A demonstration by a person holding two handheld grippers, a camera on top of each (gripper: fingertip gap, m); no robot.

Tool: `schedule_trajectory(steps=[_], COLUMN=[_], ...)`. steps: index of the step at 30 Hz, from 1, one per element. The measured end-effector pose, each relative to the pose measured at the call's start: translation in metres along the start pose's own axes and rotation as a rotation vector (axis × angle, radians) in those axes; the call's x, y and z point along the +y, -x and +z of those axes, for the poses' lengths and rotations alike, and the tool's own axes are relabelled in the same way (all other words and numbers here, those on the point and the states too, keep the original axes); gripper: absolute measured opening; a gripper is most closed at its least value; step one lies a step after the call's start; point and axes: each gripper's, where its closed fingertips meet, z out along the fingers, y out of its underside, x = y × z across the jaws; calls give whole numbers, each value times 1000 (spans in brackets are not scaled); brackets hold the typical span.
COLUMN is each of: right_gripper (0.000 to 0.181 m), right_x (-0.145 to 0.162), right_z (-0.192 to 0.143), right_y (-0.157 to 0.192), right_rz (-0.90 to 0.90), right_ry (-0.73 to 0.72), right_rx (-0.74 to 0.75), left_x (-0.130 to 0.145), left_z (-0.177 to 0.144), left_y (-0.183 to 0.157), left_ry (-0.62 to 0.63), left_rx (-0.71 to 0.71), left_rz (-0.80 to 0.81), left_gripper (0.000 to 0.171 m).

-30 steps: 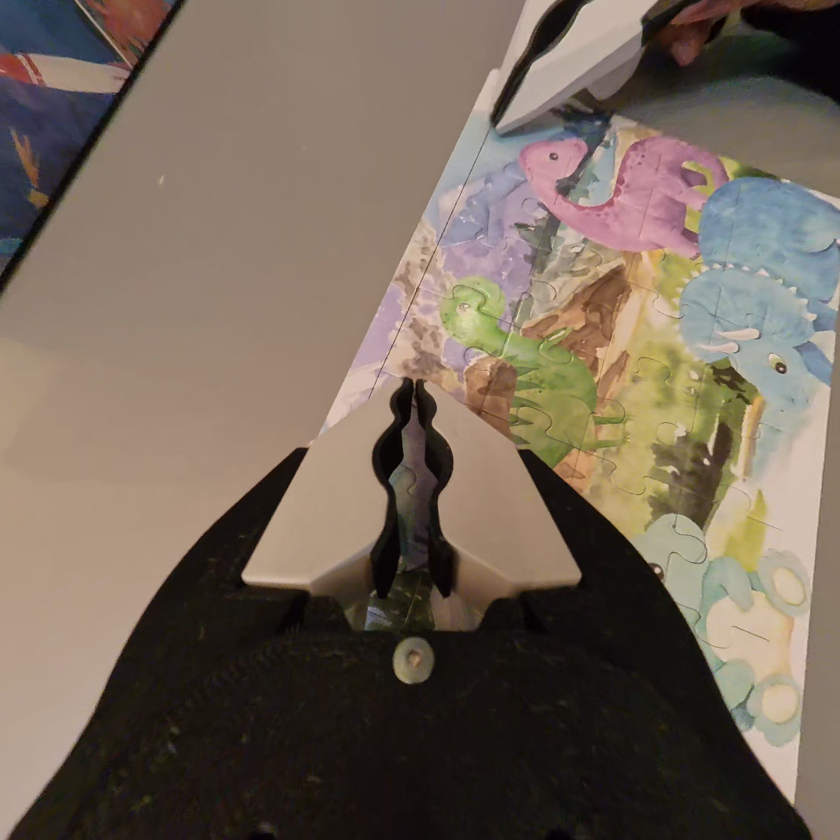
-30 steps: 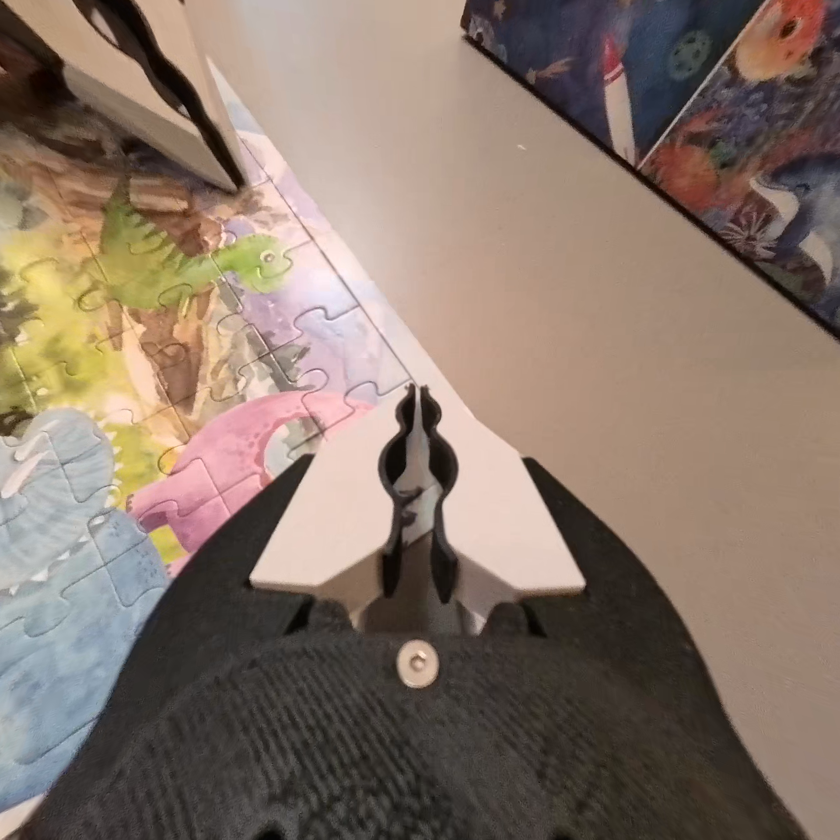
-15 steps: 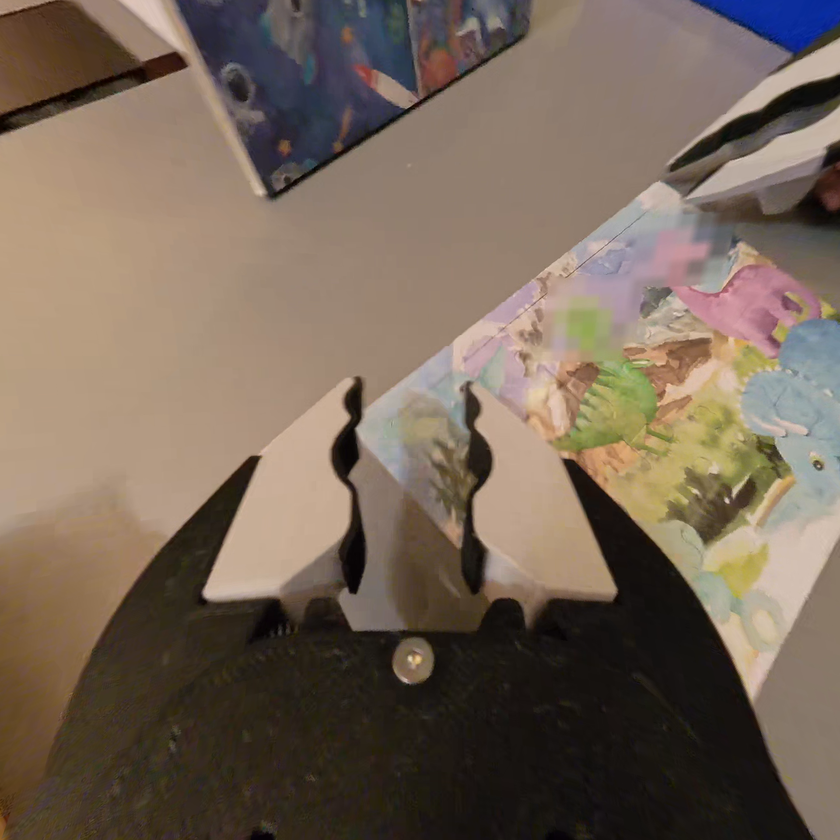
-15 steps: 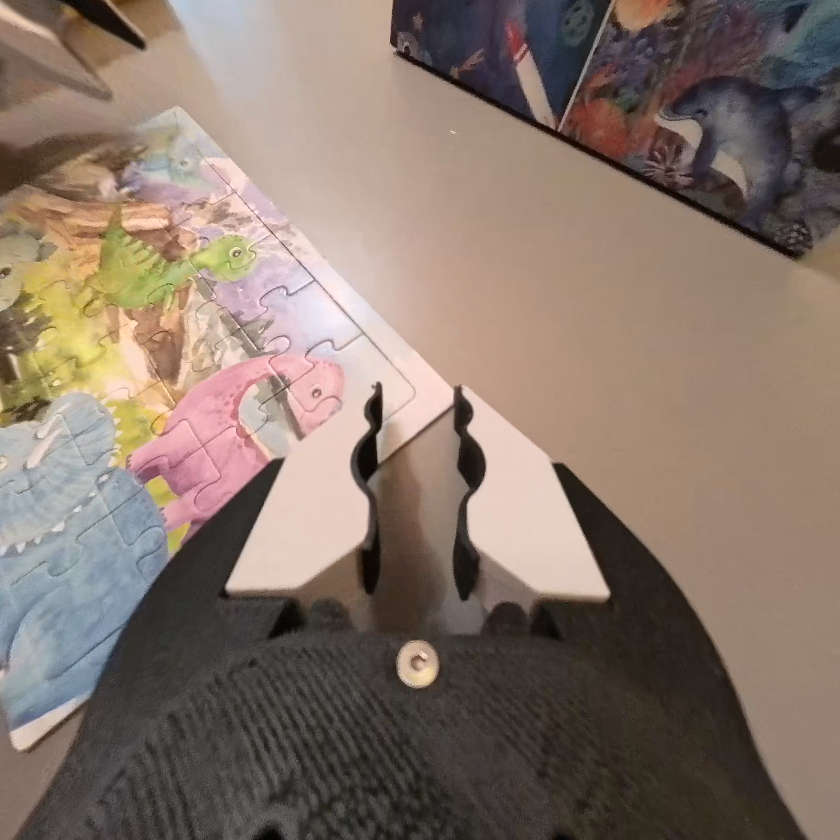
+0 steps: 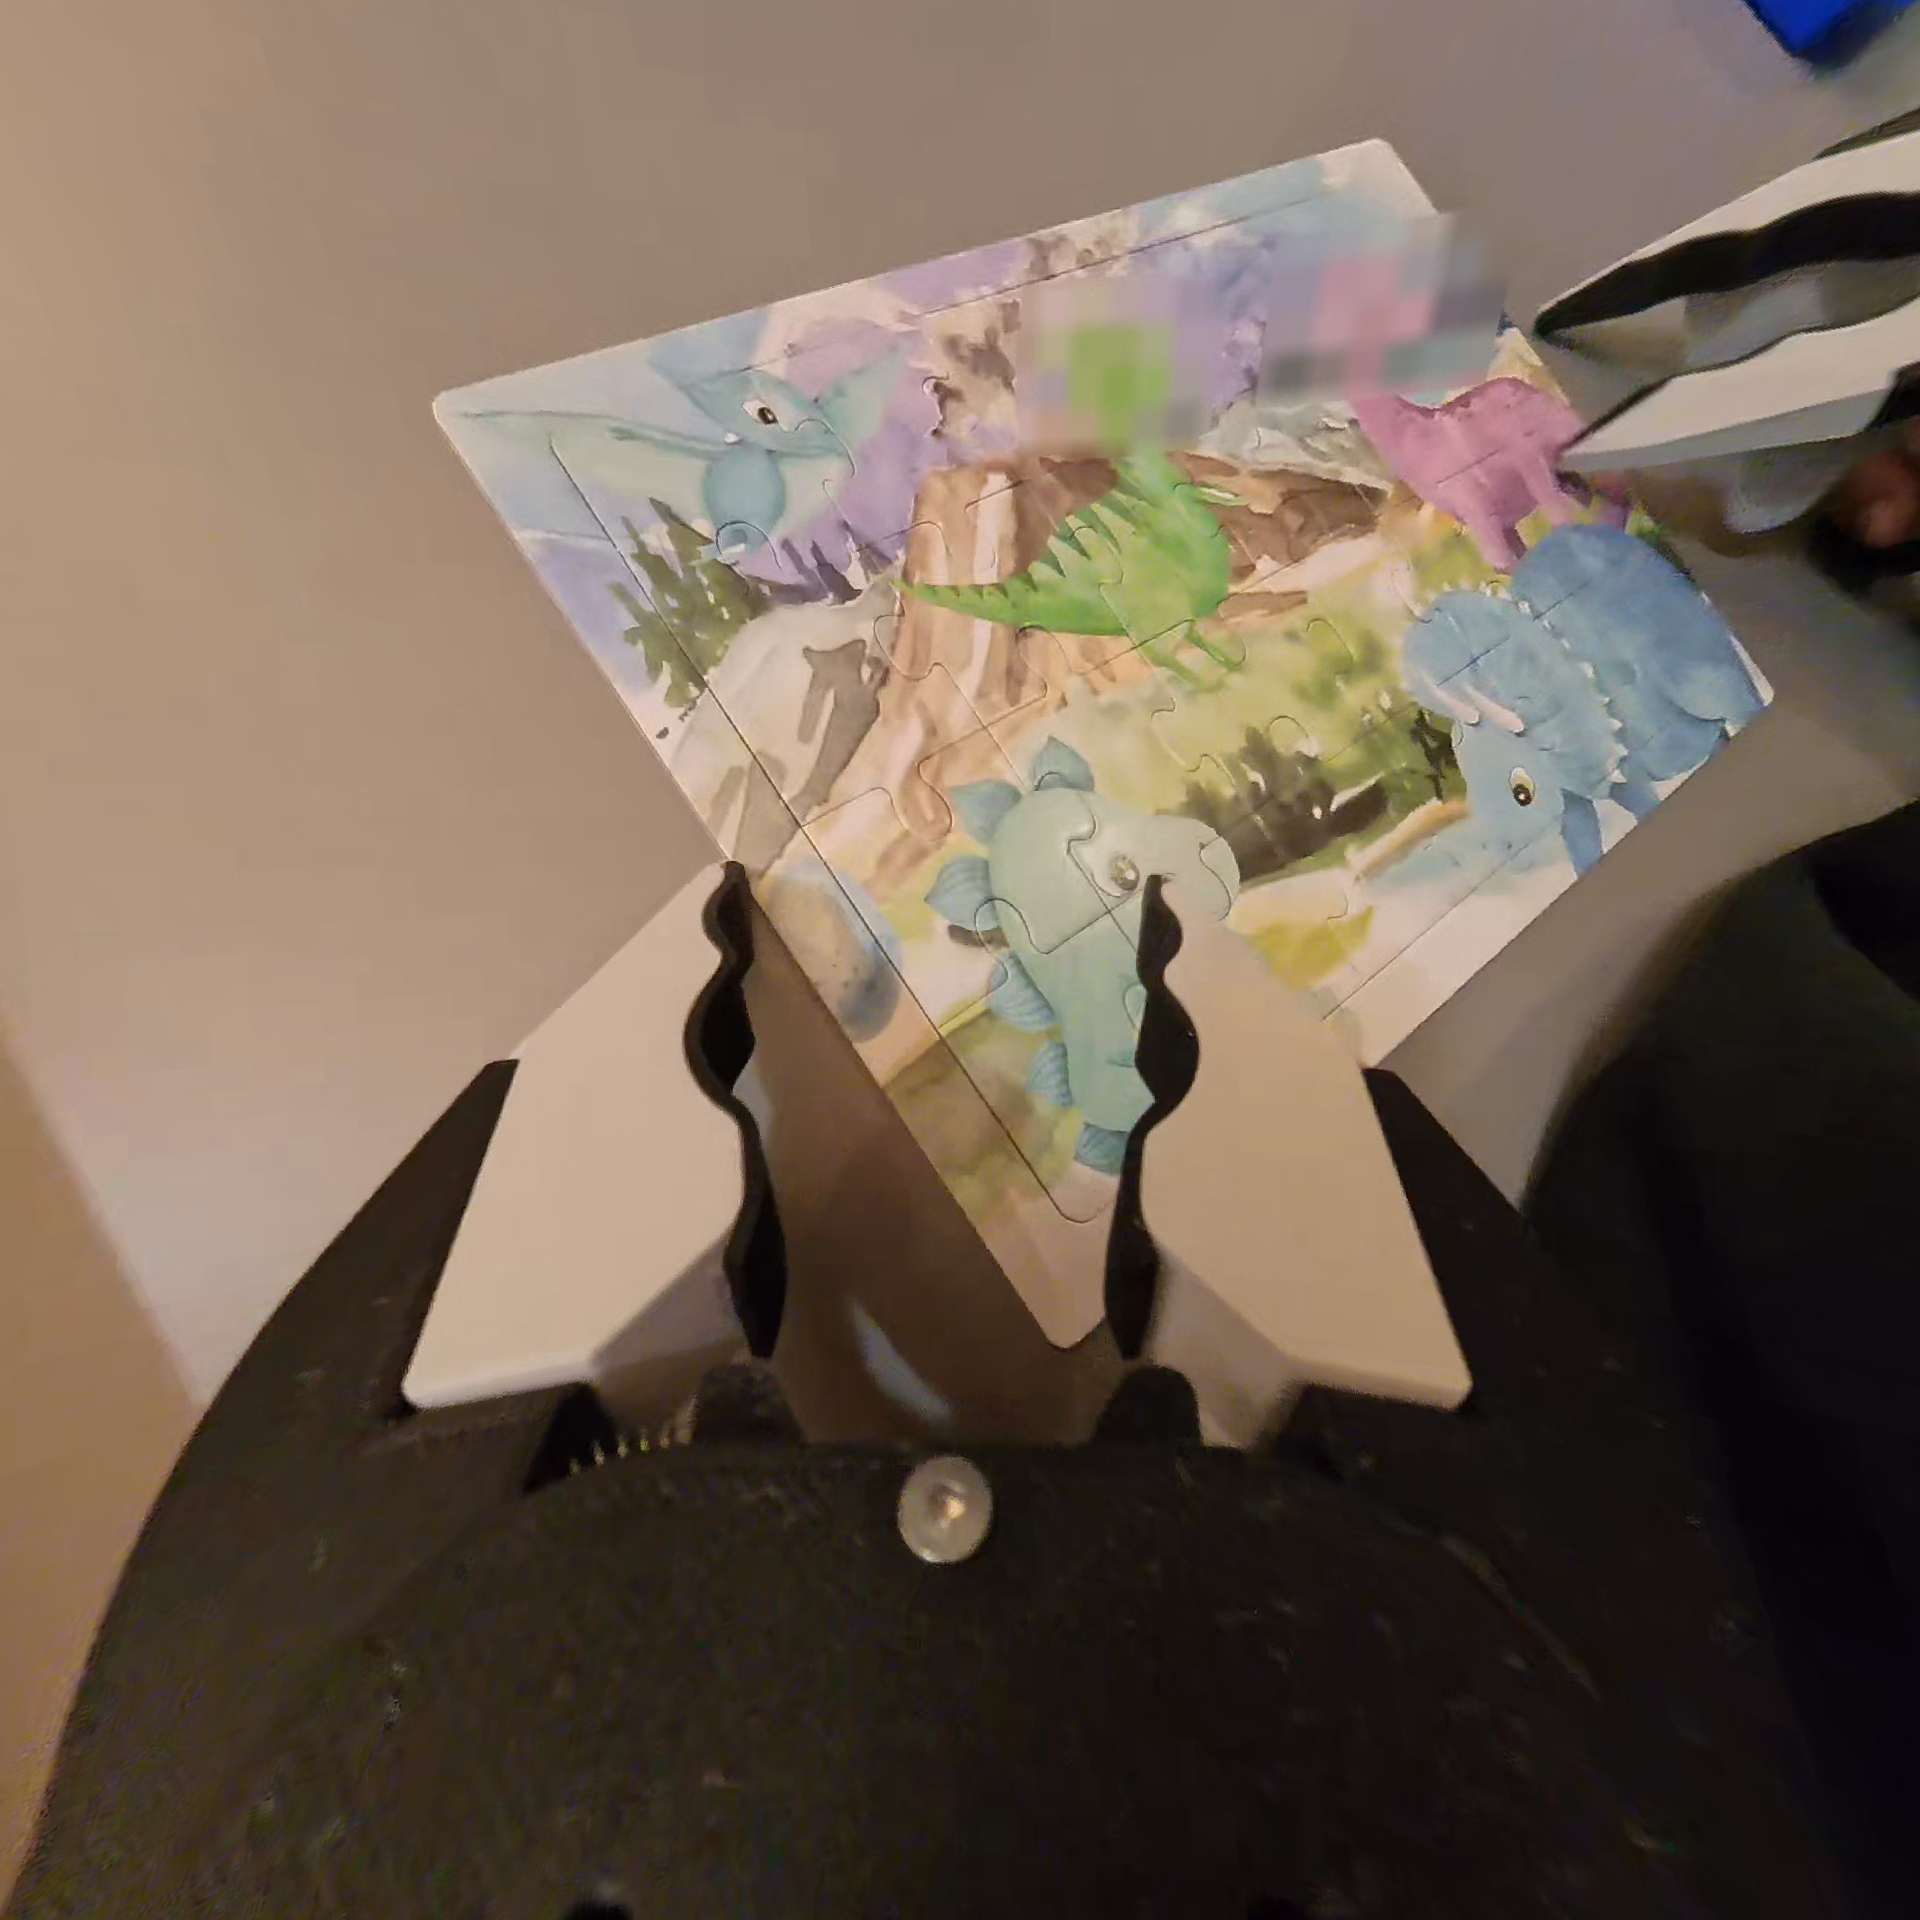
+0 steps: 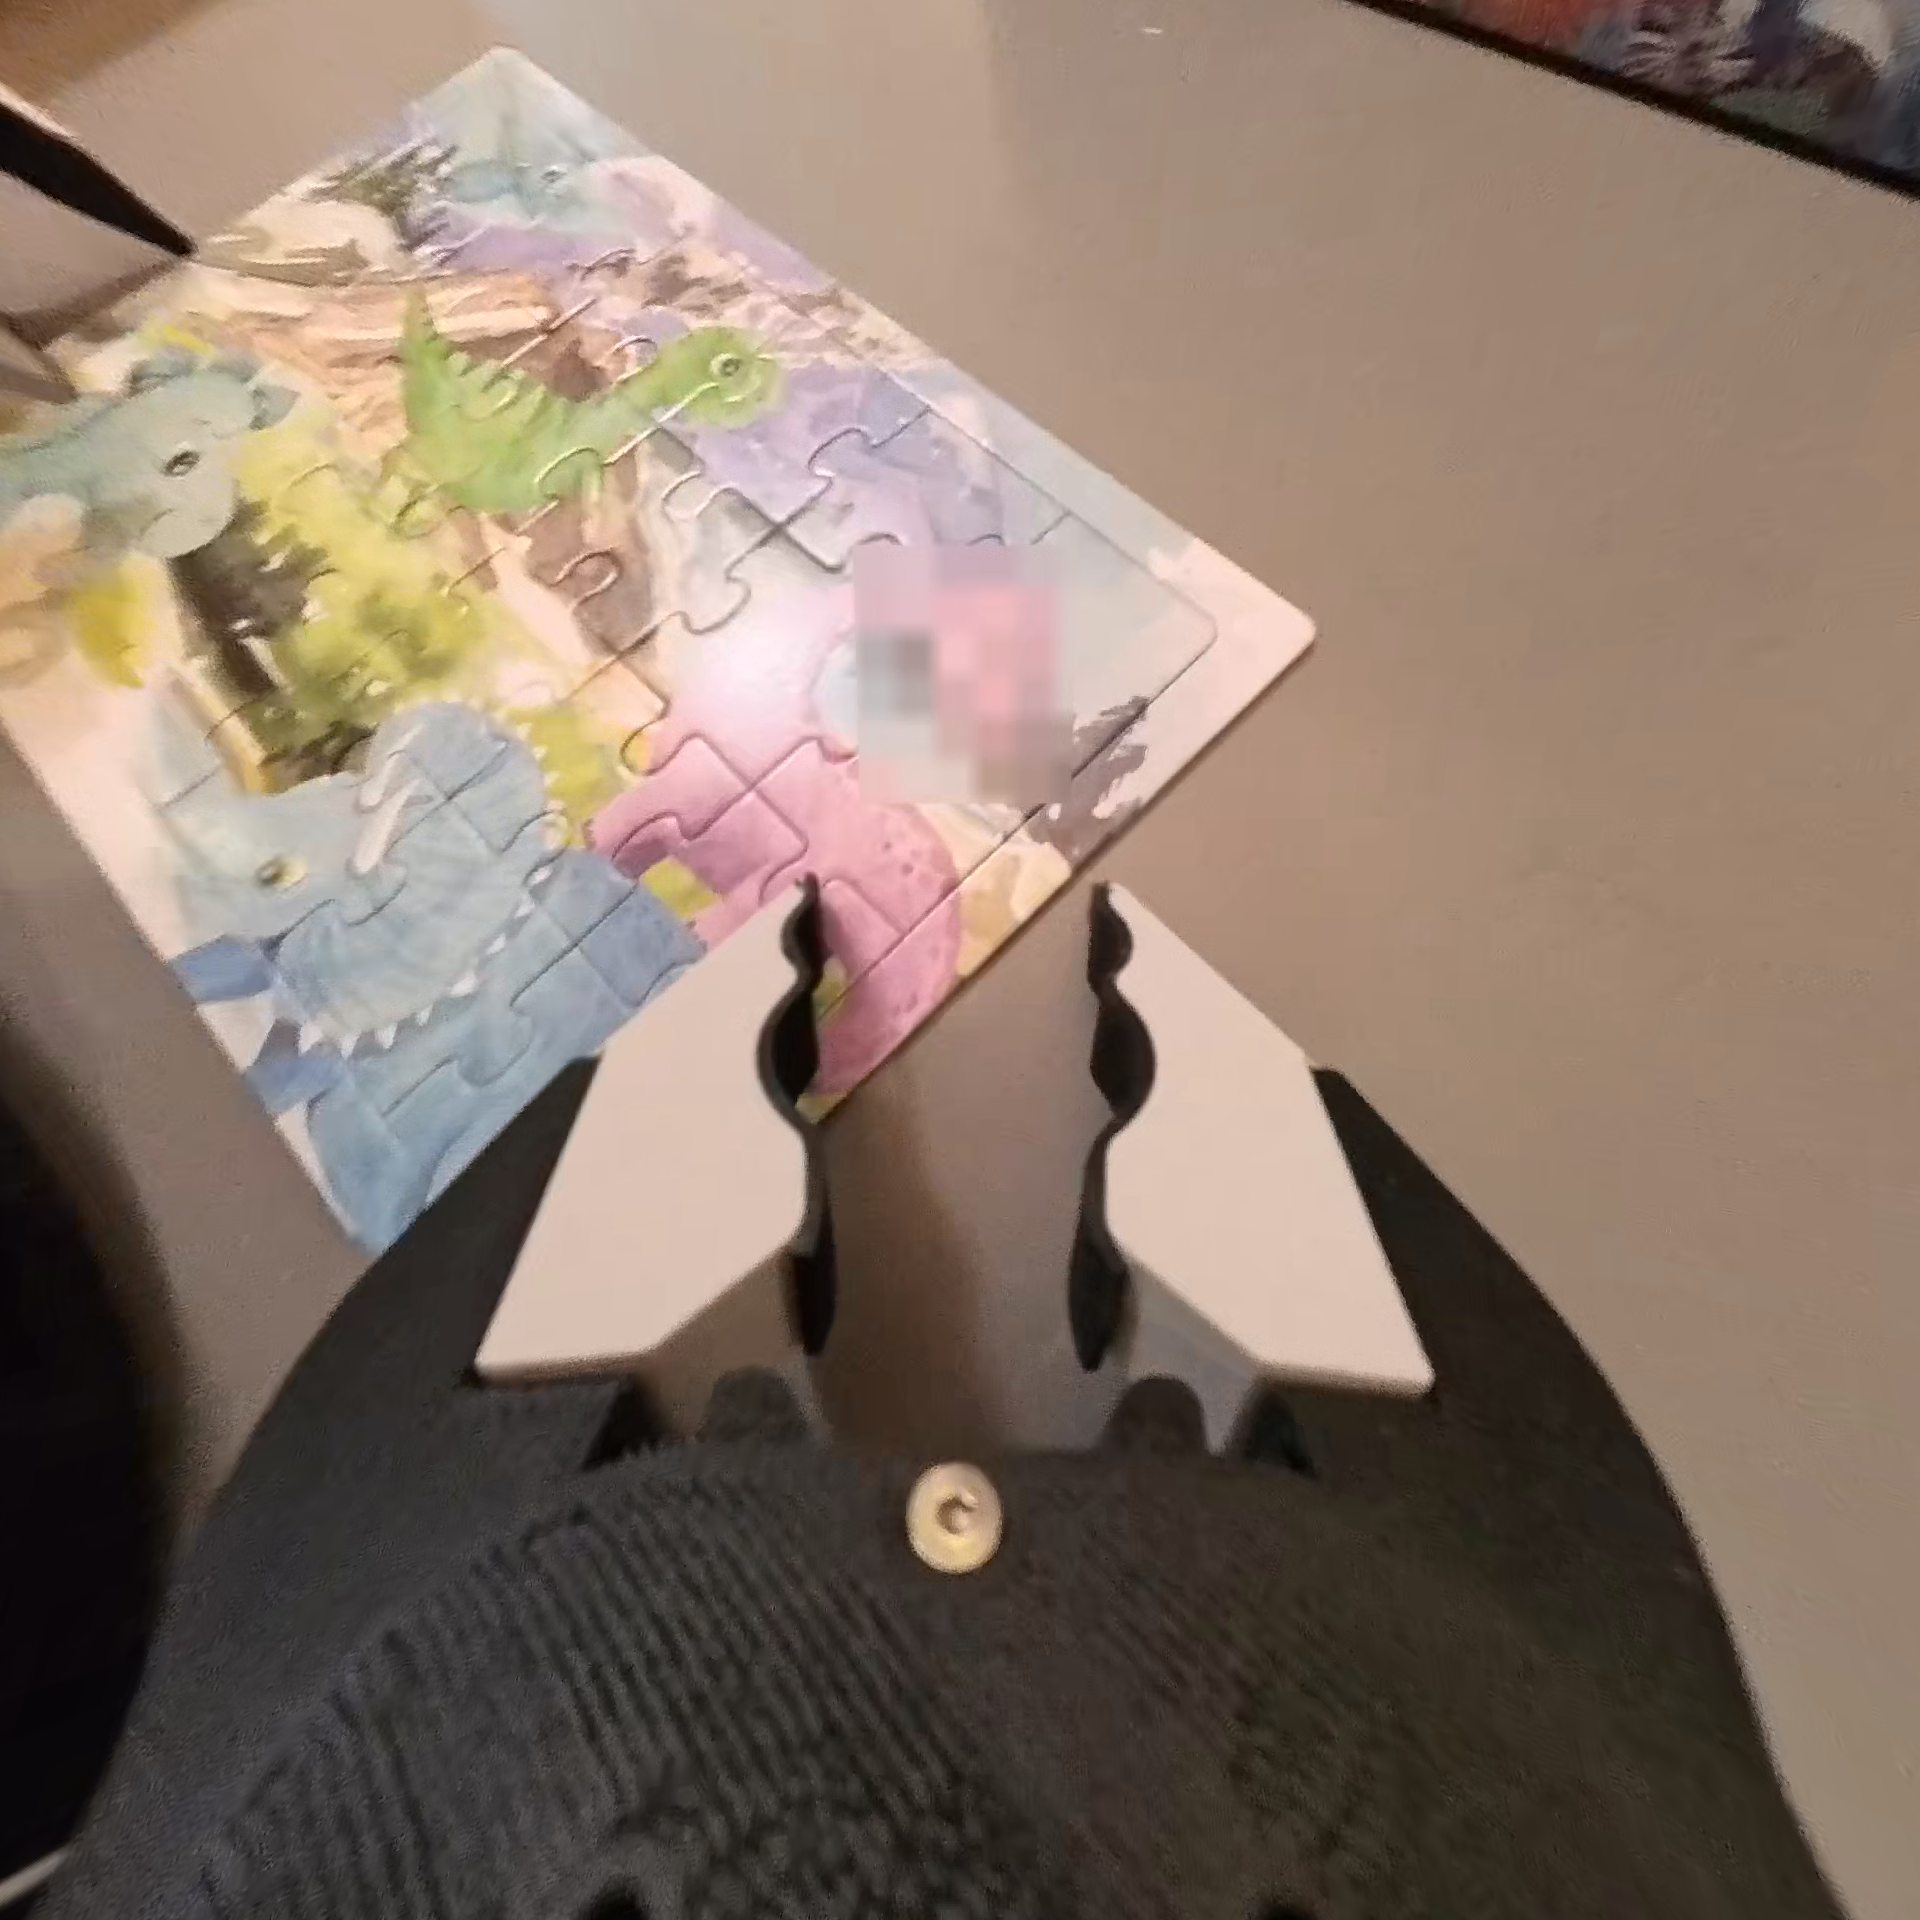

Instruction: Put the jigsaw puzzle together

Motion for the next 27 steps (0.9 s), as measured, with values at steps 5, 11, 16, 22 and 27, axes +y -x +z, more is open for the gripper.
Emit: schedule_trajectory(steps=[5, 11, 16, 22, 27], right_gripper=[42, 42, 32, 0, 0], right_x=[-3, -29, -49, -33, -57], right_z=[-1, -11, 20, 51, 72], right_y=[-48, -41, 59, 141, 74], right_rz=[128, 88, -5, -406, -350], right_ry=[-11, -108, -80, 43, 18], right_rx=[164, 104, -247, -321, -132], left_x=[-9, -41, -48, -42, -25], left_z=[19, 21, 43, 65, 64], left_y=[-36, -42, -58, -33, -71], left_ry=[-19, -119, -55, 26, 62], left_rx=[117, 96, 153, -32, 155], left_rz=[15, 76, 166, 266, 294], left_gripper=[74, 61, 24, 0, 0])
